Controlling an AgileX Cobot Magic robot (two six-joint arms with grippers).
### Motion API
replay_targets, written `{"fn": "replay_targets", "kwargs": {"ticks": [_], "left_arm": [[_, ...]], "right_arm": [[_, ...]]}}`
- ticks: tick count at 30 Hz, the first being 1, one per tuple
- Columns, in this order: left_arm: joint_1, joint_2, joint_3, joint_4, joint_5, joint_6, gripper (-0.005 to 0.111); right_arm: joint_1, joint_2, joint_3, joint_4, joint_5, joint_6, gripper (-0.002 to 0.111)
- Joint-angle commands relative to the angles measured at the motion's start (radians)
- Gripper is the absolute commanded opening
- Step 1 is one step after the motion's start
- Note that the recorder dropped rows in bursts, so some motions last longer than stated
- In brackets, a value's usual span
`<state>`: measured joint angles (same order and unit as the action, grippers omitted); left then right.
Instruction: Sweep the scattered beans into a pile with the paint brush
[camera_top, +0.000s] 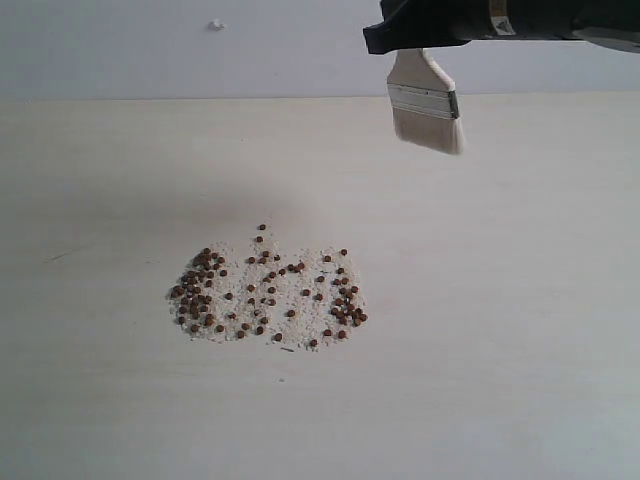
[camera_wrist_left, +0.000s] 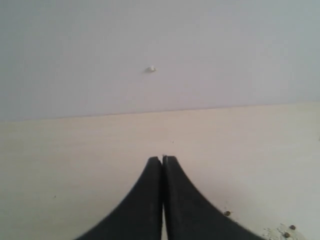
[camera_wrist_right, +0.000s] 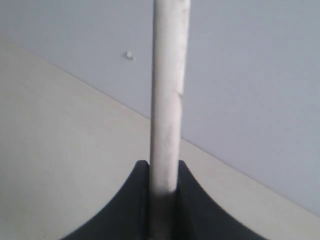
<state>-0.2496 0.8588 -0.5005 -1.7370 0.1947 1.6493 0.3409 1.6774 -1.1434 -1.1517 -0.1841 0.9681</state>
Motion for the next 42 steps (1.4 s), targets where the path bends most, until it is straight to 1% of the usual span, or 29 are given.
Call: {"fn": "replay_targets", "kwargs": {"ticks": [1, 3, 5, 7, 10, 13, 15, 17, 18, 19, 23, 26, 29, 31, 34, 36, 39, 41, 42], "left_arm": [[-0.004, -0.289, 0.146, -0.007, -0.031, -0.033, 0.0], [-0.004, -0.426, 0.2, -0.007, -0.063, -0.037, 0.0], [-0.004, -0.507, 0.237, -0.007, -0.075, -0.067, 0.0], [-0.004, -0.562, 0.275, -0.007, -0.082, -0.129, 0.0], [-0.004, -0.62, 0.326, -0.007, -0.085, -0.139, 0.0], [-0.004, -0.647, 0.398, -0.005, -0.144, -0.132, 0.0], [-0.004, -0.647, 0.434, -0.003, -0.18, -0.139, 0.0], [-0.004, -0.647, 0.463, -0.001, -0.204, -0.139, 0.0], [-0.004, -0.647, 0.477, -0.001, -0.237, -0.139, 0.0], [-0.004, -0.647, 0.485, -0.001, -0.267, -0.137, 0.0], [-0.004, -0.647, 0.5, -0.004, -0.42, -0.146, 0.0], [-0.004, -0.647, 0.5, -0.001, -0.492, -0.143, 0.0], [-0.004, -0.647, 0.5, 0.001, -0.524, -0.141, 0.0], [-0.004, -0.647, 0.5, 0.001, -0.53, -0.135, 0.0], [-0.004, -0.647, 0.5, 0.001, -0.544, -0.135, 0.0], [-0.004, -0.647, 0.5, 0.001, -0.554, -0.135, 0.0], [-0.004, -0.647, 0.5, 0.001, -0.56, -0.135, 0.0], [-0.004, -0.647, 0.5, 0.001, -0.56, -0.135, 0.0], [-0.004, -0.647, 0.5, 0.001, -0.56, -0.135, 0.0]], "right_arm": [[-0.004, -0.113, 0.067, -0.007, -0.055, 0.003, 0.0], [-0.004, -0.167, 0.109, -0.007, -0.093, 0.003, 0.0], [-0.004, -0.197, 0.134, -0.011, -0.105, 0.003, 0.0], [-0.004, -0.22, 0.156, -0.011, -0.105, 0.001, 0.0], [-0.004, -0.247, 0.193, -0.013, -0.112, -0.029, 0.0], [-0.004, -0.299, 0.288, 0.031, -0.253, -0.238, 0.0], [-0.004, -0.325, 0.342, 0.197, -0.309, -0.413, 0.0], [-0.004, -0.346, 0.4, 0.38, -0.352, -0.635, 0.0], [-0.004, -0.356, 0.439, 0.494, -0.403, -0.764, 0.0], [-0.004, -0.363, 0.465, 0.555, -0.442, -0.826, 0.0], [-0.004, -0.382, 0.569, 0.728, -0.585, -1.013, 0.0], [-0.004, -0.389, 0.628, 0.818, -0.635, -1.143, 0.0], [0.004, -0.387, 0.666, 0.829, -0.712, -1.169, 0.0], [0.04, -0.385, 0.685, 0.847, -0.739, -1.229, 0.0], [0.148, -0.383, 0.69, 0.936, -0.726, -1.346, 0.0], [0.222, -0.376, 0.69, 1.065, -0.728, -1.467, 0.0], [0.34, -0.352, 0.688, 1.307, -0.753, -1.64, 0.0], [0.419, -0.327, 0.686, 1.478, -0.815, -1.731, 0.0], [0.456, -0.311, 0.686, 1.53, -0.852, -1.752, 0.0]]}}
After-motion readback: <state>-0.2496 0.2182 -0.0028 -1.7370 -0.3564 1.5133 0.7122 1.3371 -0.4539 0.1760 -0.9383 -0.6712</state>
